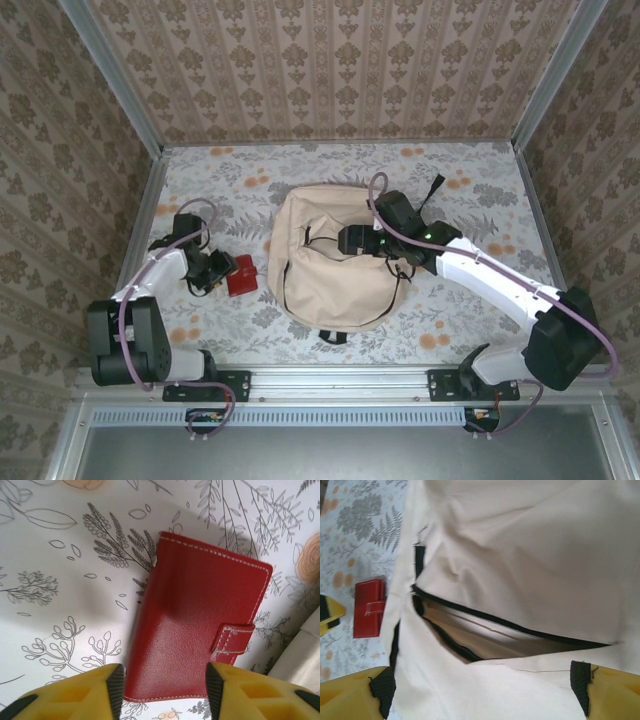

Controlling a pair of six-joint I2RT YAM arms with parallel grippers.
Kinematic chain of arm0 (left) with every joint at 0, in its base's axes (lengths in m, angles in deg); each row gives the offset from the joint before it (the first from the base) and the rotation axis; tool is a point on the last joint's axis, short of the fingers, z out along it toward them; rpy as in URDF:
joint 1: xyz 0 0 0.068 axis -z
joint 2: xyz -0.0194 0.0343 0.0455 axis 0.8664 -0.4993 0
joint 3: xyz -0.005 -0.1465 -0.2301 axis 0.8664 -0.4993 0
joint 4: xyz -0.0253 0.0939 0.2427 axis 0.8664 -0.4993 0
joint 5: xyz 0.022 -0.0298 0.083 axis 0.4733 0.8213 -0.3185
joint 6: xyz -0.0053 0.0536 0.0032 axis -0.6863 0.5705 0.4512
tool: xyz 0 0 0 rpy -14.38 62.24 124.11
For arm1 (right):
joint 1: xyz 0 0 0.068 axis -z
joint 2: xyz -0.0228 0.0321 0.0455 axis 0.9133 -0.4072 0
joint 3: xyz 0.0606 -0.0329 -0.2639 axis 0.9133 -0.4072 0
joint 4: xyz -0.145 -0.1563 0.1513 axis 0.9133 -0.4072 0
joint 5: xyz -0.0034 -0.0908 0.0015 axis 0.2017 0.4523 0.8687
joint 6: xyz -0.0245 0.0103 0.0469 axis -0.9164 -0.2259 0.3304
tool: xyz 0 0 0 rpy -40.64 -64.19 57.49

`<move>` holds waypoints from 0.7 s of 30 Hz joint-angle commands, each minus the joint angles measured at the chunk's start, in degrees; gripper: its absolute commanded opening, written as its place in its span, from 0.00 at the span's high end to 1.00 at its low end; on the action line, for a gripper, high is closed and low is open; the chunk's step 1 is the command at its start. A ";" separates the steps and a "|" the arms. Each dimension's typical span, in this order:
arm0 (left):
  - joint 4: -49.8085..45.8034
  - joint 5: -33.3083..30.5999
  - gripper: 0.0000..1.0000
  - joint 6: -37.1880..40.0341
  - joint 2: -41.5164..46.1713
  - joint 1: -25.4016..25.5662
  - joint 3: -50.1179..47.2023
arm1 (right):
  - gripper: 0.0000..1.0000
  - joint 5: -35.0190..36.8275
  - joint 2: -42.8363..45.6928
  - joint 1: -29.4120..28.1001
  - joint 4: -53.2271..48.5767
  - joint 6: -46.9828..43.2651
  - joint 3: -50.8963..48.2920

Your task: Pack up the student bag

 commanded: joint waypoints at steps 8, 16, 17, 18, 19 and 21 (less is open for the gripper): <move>2.36 1.27 0.58 3.16 -3.85 -0.60 -1.51 | 0.09 -1.55 -6.46 -5.89 -0.19 -1.15 7.06; 4.58 3.79 0.58 3.44 -7.71 -0.60 -2.20 | 0.10 -0.70 -7.57 -7.16 -1.12 -1.24 8.71; 4.81 3.93 0.58 3.30 -7.98 -0.56 -2.28 | 0.10 -0.51 -7.43 -7.11 -1.25 -1.25 8.71; 5.22 4.31 0.59 3.17 -8.25 -0.60 -2.48 | 0.10 -0.33 -7.34 -7.14 -1.37 -1.32 8.64; 5.58 4.66 0.61 3.17 -8.52 -0.57 -2.47 | 0.10 -0.10 -7.22 -7.19 -1.53 -1.28 8.66; 5.81 5.04 0.68 3.09 -9.00 -0.58 -2.47 | 0.10 0.04 -7.06 -7.13 -1.72 -1.28 8.62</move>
